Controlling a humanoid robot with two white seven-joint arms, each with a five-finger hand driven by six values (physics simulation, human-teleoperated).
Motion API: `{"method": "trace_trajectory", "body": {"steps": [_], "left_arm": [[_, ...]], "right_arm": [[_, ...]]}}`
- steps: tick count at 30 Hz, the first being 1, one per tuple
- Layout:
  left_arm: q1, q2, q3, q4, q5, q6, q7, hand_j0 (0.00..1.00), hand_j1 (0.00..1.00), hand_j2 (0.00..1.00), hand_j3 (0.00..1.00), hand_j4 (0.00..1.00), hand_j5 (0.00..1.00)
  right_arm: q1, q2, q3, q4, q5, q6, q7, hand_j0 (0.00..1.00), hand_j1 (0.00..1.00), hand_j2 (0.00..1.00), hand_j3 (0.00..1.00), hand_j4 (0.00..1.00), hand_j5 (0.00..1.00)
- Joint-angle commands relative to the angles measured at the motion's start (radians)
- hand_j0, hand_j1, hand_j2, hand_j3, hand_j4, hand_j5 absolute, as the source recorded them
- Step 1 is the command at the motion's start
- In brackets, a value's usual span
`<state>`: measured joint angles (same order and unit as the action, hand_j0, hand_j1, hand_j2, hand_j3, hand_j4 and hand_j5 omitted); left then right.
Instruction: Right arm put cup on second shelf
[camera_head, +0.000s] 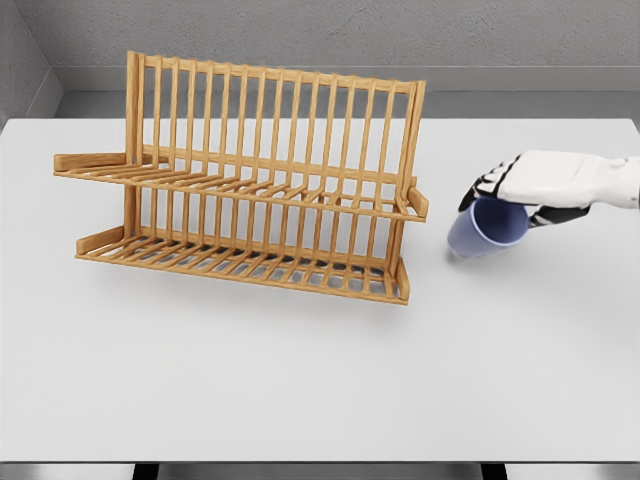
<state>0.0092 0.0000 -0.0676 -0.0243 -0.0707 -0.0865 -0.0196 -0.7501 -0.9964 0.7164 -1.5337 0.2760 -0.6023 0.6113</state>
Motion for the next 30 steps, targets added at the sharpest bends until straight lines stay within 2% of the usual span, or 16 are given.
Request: {"method": "trace_trajectory", "body": {"steps": [1,3,20,30], "left_arm": [[0.0,0.0,0.0,0.0,0.0,0.001,0.001,1.0,1.0,1.0,1.0,1.0,1.0],[0.0,0.0,0.0,0.0,0.0,-0.001,0.0,1.0,1.0,1.0,1.0,1.0,1.0],[0.0,0.0,0.0,0.0,0.0,-0.001,0.0,1.0,1.0,1.0,1.0,1.0,1.0],[0.0,0.0,0.0,0.0,0.0,0.001,0.0,1.0,1.0,1.0,1.0,1.0,1.0]], "right_arm": [[0.0,-0.013,-0.009,-0.008,-0.006,0.003,0.0,0.6,0.6,0.6,0.6,0.6,0.6],[0.002,-0.019,-0.044,-0.014,-0.008,0.003,0.0,0.6,0.6,0.6,0.6,0.6,0.6],[0.0,-0.051,-0.117,-0.042,-0.009,0.001,0.0,0.61,0.61,0.61,0.61,0.61,0.61],[0.0,-0.067,-0.169,-0.083,-0.011,0.001,0.0,0.61,0.61,0.61,0.61,0.61,0.61]]}}
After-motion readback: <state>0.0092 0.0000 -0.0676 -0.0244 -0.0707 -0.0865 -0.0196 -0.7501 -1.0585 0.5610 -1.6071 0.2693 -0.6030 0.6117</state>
